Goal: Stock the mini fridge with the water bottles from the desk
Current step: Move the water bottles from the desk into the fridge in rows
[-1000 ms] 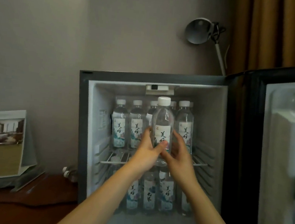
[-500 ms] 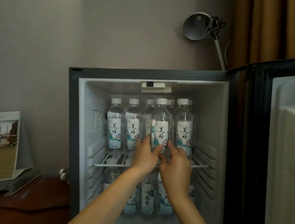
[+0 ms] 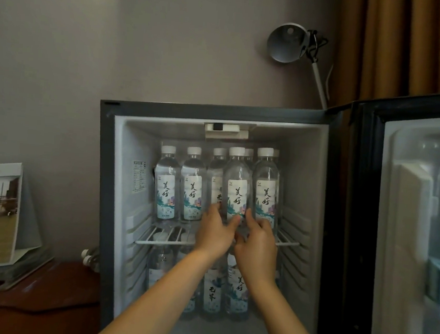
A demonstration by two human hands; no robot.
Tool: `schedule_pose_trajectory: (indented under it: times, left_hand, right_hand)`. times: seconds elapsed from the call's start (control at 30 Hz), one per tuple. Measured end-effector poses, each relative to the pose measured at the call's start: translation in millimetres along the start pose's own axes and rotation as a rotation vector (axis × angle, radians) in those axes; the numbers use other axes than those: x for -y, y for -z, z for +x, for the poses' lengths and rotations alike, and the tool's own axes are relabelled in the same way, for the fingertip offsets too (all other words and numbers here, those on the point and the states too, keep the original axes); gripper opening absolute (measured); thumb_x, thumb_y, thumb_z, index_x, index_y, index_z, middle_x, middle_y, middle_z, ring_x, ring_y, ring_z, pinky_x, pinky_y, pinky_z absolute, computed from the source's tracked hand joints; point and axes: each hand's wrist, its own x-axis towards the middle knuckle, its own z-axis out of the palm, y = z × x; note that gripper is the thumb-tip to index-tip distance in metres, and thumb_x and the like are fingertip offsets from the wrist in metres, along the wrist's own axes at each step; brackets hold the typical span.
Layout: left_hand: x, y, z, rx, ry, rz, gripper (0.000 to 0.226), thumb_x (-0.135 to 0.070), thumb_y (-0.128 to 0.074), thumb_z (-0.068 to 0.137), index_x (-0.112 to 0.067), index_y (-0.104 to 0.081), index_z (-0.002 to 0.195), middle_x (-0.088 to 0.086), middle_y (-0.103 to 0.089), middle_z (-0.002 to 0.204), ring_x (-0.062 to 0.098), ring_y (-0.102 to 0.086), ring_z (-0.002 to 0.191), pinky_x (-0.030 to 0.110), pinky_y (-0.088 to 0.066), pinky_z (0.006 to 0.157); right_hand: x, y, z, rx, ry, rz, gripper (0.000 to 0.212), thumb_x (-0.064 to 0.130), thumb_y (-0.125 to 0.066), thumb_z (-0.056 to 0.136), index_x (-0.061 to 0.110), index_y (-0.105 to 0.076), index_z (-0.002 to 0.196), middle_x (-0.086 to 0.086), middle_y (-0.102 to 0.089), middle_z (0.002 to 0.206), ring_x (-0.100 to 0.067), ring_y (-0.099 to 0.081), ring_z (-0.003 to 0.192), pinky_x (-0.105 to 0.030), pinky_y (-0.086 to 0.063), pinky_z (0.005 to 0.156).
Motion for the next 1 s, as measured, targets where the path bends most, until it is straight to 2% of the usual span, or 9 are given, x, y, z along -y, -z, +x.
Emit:
schedule_pose_trajectory:
  times: [0.1, 0.3, 0.53, 0.63, 0.73, 0.8, 0.9, 0.93, 1.0]
  left_hand:
    - [0.3, -1.3, -4.5, -0.005, -0.018, -0.066, 0.045, -0.031, -0.057, 0.090, -0.017, -0.039, 0.129, 0.001, -0.050, 0.129, 0.013, -0.050, 0.111, 0.029, -0.043, 0.093]
    - [-0.1, -6.9, -9.9, -0.076, -0.069, -0.113, 0.053, -0.025, -0.057, 0.091, -0.016, -0.032, 0.137, -0.001, -0.040, 0.133, 0.007, -0.040, 0.114, 0.026, -0.038, 0.099]
    - [1.1, -3.5, -14.8, -0.067, -0.032, -0.139, 0.054, -0.013, -0.056, 0.090, -0.020, -0.032, 0.138, 0.002, -0.038, 0.139, 0.013, -0.044, 0.122, 0.027, -0.040, 0.101]
    - [3.9, 10.8, -22.8, -0.086, 0.016, -0.139, 0.046, -0.011, -0.053, 0.092, -0.017, -0.037, 0.135, 0.002, -0.045, 0.132, 0.014, -0.049, 0.114, 0.024, -0.043, 0.092]
    - [12.9, 37.4, -43.6, -0.129, -0.062, -0.174, 0.032, -0.003, -0.051, 0.091, -0.021, -0.051, 0.118, -0.002, -0.058, 0.111, 0.007, -0.054, 0.094, 0.015, -0.044, 0.074]
    - [25.8, 61.6, -62.5, -0.176, -0.132, -0.197, 0.028, -0.003, -0.052, 0.091, -0.027, -0.055, 0.103, -0.006, -0.061, 0.097, 0.009, -0.060, 0.084, 0.021, -0.051, 0.072]
    - [55.9, 100.5, -88.9, -0.344, -0.201, -0.178, 0.034, 0.000, -0.051, 0.090, -0.033, -0.057, 0.089, -0.004, -0.063, 0.083, 0.004, -0.062, 0.067, 0.028, -0.055, 0.064]
    - [67.6, 113.9, -95.7, -0.416, -0.211, -0.148, 0.036, 0.003, -0.050, 0.090, -0.033, -0.057, 0.088, -0.003, -0.063, 0.079, 0.003, -0.062, 0.064, 0.026, -0.053, 0.062]
    - [93.7, 141.3, -106.9, -0.524, -0.175, -0.108, 0.039, 0.006, -0.048, 0.090, -0.032, -0.056, 0.087, -0.002, -0.061, 0.076, 0.003, -0.060, 0.059, 0.023, -0.051, 0.058]
  right_hand:
    - [3.2, 1.7, 1.4, 0.009, -0.034, 0.041, 0.056, 0.018, -0.054, 0.092, 0.015, -0.033, 0.144, -0.006, -0.047, 0.119, -0.019, -0.054, 0.101, -0.023, -0.043, 0.076]
    - [2.1, 3.4, 3.2, 0.011, -0.059, 0.100, 0.052, 0.022, -0.054, 0.092, 0.016, -0.039, 0.142, -0.004, -0.048, 0.119, -0.017, -0.056, 0.099, -0.021, -0.041, 0.073]
    - [-10.5, 11.0, 5.1, 0.032, -0.004, 0.137, 0.046, 0.004, -0.062, 0.085, 0.012, -0.054, 0.130, -0.008, -0.059, 0.112, -0.012, -0.056, 0.087, -0.015, -0.038, 0.075]
    - [-15.7, 9.6, -4.3, -0.048, 0.010, 0.170, 0.036, -0.003, -0.064, 0.081, 0.008, -0.066, 0.115, -0.011, -0.065, 0.102, -0.015, -0.058, 0.083, -0.017, -0.039, 0.076]
    - [-13.4, 3.9, -21.2, -0.062, -0.005, 0.265, 0.021, -0.001, -0.063, 0.082, 0.012, -0.070, 0.098, -0.002, -0.065, 0.082, -0.007, -0.056, 0.070, -0.014, -0.041, 0.068]
    - [-5.3, -7.1, -35.8, 0.059, -0.018, 0.305, 0.018, 0.003, -0.062, 0.084, 0.021, -0.067, 0.086, 0.008, -0.062, 0.072, -0.002, -0.057, 0.067, -0.012, -0.044, 0.065]
    - [14.0, -34.4, -61.5, 0.301, -0.011, 0.327, 0.025, 0.007, -0.062, 0.085, 0.028, -0.063, 0.072, 0.007, -0.063, 0.066, -0.015, -0.063, 0.066, -0.032, -0.053, 0.070]
    - [23.3, -43.9, -71.3, 0.387, -0.007, 0.347, 0.026, 0.007, -0.062, 0.086, 0.027, -0.063, 0.070, 0.004, -0.063, 0.065, -0.016, -0.062, 0.064, -0.032, -0.054, 0.068]
    - [44.9, -63.6, -90.4, 0.568, -0.007, 0.387, 0.025, 0.008, -0.059, 0.088, 0.025, -0.062, 0.069, 0.003, -0.061, 0.064, -0.009, -0.059, 0.058, -0.022, -0.051, 0.059]
